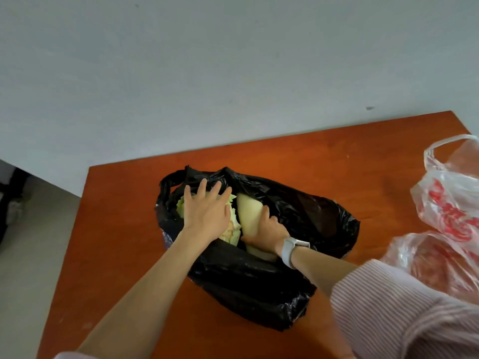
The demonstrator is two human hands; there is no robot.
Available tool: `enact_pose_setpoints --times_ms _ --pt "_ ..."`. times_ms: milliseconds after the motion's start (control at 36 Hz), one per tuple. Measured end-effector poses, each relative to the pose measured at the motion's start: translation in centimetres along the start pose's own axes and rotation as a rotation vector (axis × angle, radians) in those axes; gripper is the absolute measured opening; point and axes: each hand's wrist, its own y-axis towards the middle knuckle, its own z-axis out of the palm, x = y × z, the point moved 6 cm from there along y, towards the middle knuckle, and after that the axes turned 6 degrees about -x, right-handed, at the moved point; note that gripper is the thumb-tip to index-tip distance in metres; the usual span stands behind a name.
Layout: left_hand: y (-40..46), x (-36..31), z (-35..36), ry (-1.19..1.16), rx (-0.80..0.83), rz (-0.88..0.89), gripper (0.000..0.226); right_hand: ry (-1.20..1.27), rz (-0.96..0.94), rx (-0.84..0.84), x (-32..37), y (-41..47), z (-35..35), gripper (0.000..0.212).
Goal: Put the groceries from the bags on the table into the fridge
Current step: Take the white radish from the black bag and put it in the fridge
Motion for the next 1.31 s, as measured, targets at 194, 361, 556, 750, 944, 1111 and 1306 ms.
enact_pose_setpoints --times_ms 194,361,556,750,944,1111,1306 --pt "1.9 0.7 0.3 -0.182 0.159 -0.025 0.050 0.151 -0.079 0.008 -0.7 -1.8 -1.5 0.096" --pt "2.7 1.3 -0.9 -0.591 0.280 -0.177 0.065 0.248 -0.297 -0.064 -0.6 -4.3 -4.3 0.105" --pt "2.0 2.3 -4.3 -1.012 0.116 -0.325 0.083 0.378 -0.438 -0.122 0.8 -7.5 -8.9 0.100" --pt "-2.1 -1.2 -12.9 -1.821 -0.063 0.125 0.066 0.562 -0.470 -0.272 4.9 -10.3 -14.7 0.100" --pt "-3.8 1.6 -18.4 -1.684 -0.523 0.068 0.047 0.627 -0.519 -0.382 8.5 -13.1 -16.8 0.103" --pt "-4.0 3.3 -18.5 -1.912 -0.512 -0.076 0.037 0.538 -0.505 -0.322 9.2 -14.5 -13.9 0.110" --pt "-5.5 -0.3 -19.0 -2.005 -0.412 -0.039 0.050 0.612 -0.430 -0.527 6.3 -18.5 -14.0 0.085"
